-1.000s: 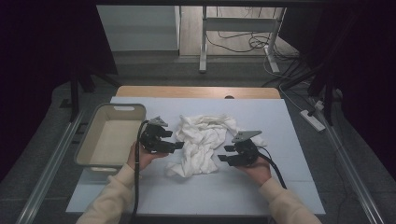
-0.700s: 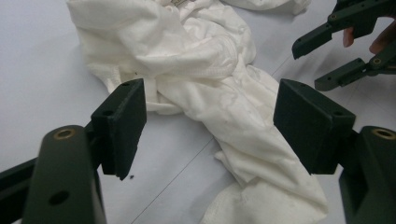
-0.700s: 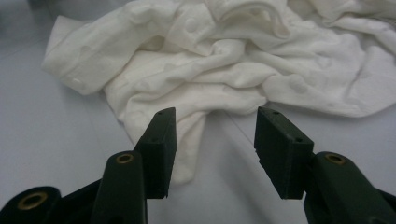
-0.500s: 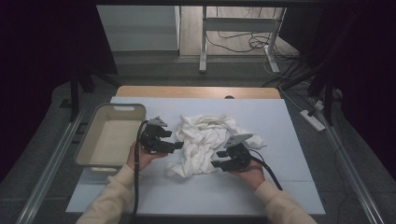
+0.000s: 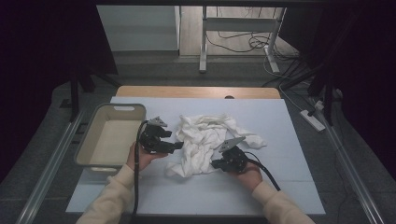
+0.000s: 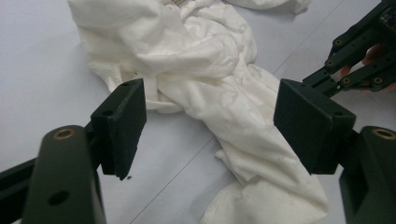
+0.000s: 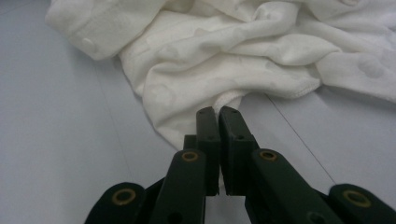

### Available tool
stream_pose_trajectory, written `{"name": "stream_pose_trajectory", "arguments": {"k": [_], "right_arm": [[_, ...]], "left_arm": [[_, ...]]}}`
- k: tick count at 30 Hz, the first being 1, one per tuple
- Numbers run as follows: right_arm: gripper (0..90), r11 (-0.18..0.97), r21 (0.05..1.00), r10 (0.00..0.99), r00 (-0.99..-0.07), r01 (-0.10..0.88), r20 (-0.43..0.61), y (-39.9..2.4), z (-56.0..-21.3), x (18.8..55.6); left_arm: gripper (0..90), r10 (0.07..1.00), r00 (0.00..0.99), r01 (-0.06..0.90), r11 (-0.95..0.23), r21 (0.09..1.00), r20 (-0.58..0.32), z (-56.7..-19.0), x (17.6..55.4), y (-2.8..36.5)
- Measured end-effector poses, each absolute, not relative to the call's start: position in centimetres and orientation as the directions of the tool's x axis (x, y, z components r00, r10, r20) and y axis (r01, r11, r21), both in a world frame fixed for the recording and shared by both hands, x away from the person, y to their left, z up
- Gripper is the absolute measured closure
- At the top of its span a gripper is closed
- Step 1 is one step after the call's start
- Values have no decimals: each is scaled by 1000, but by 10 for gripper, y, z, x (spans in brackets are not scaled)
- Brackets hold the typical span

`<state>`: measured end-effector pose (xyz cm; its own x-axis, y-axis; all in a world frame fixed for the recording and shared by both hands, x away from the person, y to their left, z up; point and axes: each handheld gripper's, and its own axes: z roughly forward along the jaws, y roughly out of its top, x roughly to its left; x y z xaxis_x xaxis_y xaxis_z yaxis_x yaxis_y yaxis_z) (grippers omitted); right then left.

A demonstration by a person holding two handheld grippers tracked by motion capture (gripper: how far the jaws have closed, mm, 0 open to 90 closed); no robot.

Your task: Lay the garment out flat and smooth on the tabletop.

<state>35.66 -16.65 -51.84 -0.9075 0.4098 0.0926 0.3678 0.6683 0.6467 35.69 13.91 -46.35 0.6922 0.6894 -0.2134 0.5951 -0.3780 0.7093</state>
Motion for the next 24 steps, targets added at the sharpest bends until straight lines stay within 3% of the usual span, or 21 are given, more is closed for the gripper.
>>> {"name": "stream_pose_trajectory", "arguments": {"k": [24], "right_arm": [[876, 672, 625, 458, -886, 397, 71, -225, -498, 301]], "left_arm": [[259, 684, 696, 594, -379, 709, -218, -463, 358, 137]]}}
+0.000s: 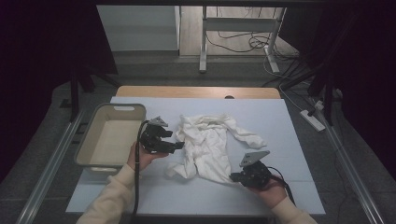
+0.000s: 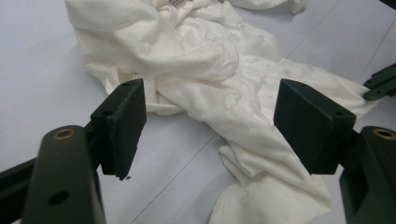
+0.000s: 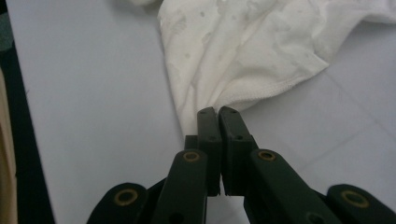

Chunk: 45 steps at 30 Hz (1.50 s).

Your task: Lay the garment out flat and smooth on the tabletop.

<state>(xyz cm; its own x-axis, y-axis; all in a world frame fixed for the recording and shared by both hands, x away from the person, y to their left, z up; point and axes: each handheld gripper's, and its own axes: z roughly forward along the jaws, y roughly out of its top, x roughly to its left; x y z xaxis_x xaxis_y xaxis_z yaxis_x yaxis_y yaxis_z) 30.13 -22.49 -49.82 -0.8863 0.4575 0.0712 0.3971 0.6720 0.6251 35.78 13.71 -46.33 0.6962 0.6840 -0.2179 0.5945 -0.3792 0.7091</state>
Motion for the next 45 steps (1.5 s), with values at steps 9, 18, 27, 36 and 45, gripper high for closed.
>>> {"name": "stream_pose_trajectory", "arguments": {"k": [9, 18, 27, 36, 45], "right_arm": [[876, 634, 630, 503, -858, 448, 104, -255, -495, 284], [876, 627, 632, 514, -851, 455, 102, -268, -493, 271], [693, 608, 683, 529, -848, 404, 31, -271, -486, 269], [568, 614, 733, 416, -909, 292, 14, -242, -479, 257], [566, 703, 673, 311, -950, 228, -3, -213, -495, 258]], "left_arm": [[258, 684, 696, 595, -380, 708, -218, -464, 358, 136], [258, 685, 694, 598, -379, 707, -220, -464, 358, 137], [258, 685, 694, 598, -380, 705, -219, -465, 359, 135], [258, 688, 692, 599, -379, 705, -218, -464, 359, 136], [259, 688, 692, 599, -379, 706, -218, -464, 359, 136]]}}
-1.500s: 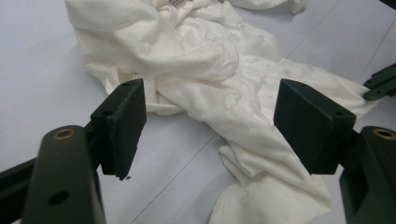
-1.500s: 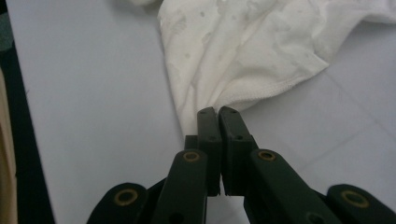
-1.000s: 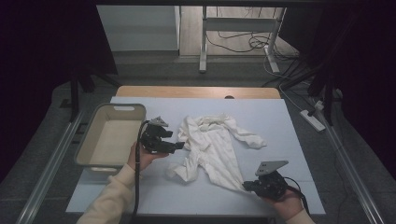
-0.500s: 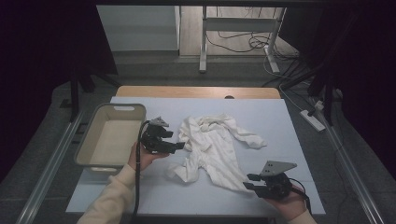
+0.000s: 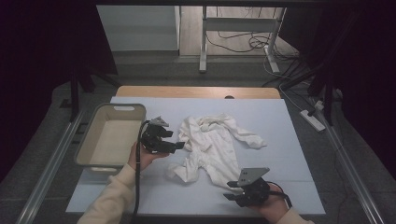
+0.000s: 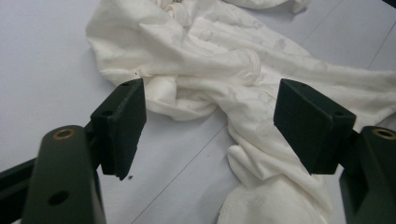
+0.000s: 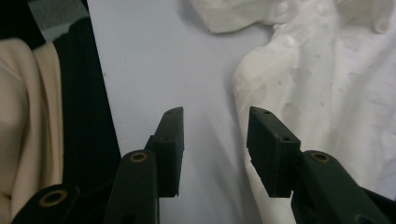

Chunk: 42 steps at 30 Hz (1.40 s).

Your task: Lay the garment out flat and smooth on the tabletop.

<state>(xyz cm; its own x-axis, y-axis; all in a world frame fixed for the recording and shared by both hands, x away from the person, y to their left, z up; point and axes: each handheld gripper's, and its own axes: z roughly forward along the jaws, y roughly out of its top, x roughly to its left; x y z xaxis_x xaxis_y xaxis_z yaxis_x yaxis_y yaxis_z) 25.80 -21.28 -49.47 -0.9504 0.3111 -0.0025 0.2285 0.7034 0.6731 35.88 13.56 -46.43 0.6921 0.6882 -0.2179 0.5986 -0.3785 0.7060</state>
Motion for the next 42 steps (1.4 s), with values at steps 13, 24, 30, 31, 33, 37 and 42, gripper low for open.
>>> {"name": "stream_pose_trajectory", "arguments": {"k": [13, 24, 30, 31, 33, 37, 42], "right_arm": [[553, 762, 608, 324, -944, 224, -58, -205, -512, 283], [837, 775, 595, 321, -944, 213, -81, -207, -512, 292], [866, 674, 689, 347, -938, 265, 21, -215, -493, 301], [866, 657, 704, 355, -935, 270, 27, -216, -489, 304], [868, 614, 733, 377, -925, 293, 53, -219, -484, 314], [867, 548, 753, 435, -893, 365, 116, -226, -483, 340], [866, 531, 726, 512, -848, 436, 135, -232, -492, 364]], "left_arm": [[258, 688, 695, 595, -385, 706, -210, -464, 359, 135], [258, 687, 697, 589, -385, 711, -205, -463, 358, 135], [257, 685, 699, 586, -384, 713, -205, -462, 358, 136], [257, 685, 699, 586, -383, 714, -205, -462, 358, 136], [257, 685, 699, 587, -384, 713, -206, -462, 358, 137], [256, 684, 699, 588, -383, 712, -209, -463, 359, 136], [254, 686, 696, 594, -383, 708, -213, -464, 360, 138]]}}
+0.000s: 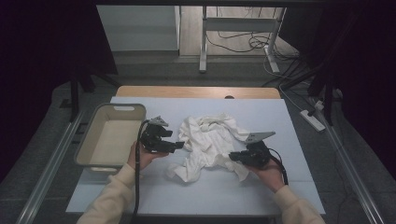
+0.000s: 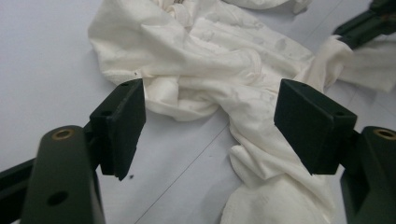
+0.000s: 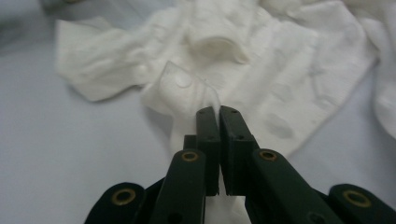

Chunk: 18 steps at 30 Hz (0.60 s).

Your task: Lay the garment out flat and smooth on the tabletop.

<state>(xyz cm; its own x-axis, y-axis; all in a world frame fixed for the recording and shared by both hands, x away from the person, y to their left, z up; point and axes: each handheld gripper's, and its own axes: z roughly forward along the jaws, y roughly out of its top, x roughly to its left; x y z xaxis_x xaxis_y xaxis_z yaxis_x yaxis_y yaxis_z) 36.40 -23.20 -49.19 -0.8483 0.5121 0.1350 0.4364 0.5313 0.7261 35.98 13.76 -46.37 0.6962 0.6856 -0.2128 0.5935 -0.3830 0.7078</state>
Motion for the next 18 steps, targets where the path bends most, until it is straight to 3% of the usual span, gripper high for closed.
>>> {"name": "stream_pose_trajectory", "arguments": {"k": [8, 9, 18], "right_arm": [[807, 536, 695, 599, -796, 479, 86, -241, -500, 372], [745, 543, 699, 608, -792, 465, 55, -242, -500, 371], [605, 510, 777, 590, -808, 369, -4, -249, -478, 344]], "left_arm": [[254, 688, 694, 596, -383, 706, -212, -464, 359, 138], [253, 687, 695, 596, -384, 705, -213, -464, 359, 138], [253, 685, 698, 595, -390, 703, -211, -466, 360, 137]]}}
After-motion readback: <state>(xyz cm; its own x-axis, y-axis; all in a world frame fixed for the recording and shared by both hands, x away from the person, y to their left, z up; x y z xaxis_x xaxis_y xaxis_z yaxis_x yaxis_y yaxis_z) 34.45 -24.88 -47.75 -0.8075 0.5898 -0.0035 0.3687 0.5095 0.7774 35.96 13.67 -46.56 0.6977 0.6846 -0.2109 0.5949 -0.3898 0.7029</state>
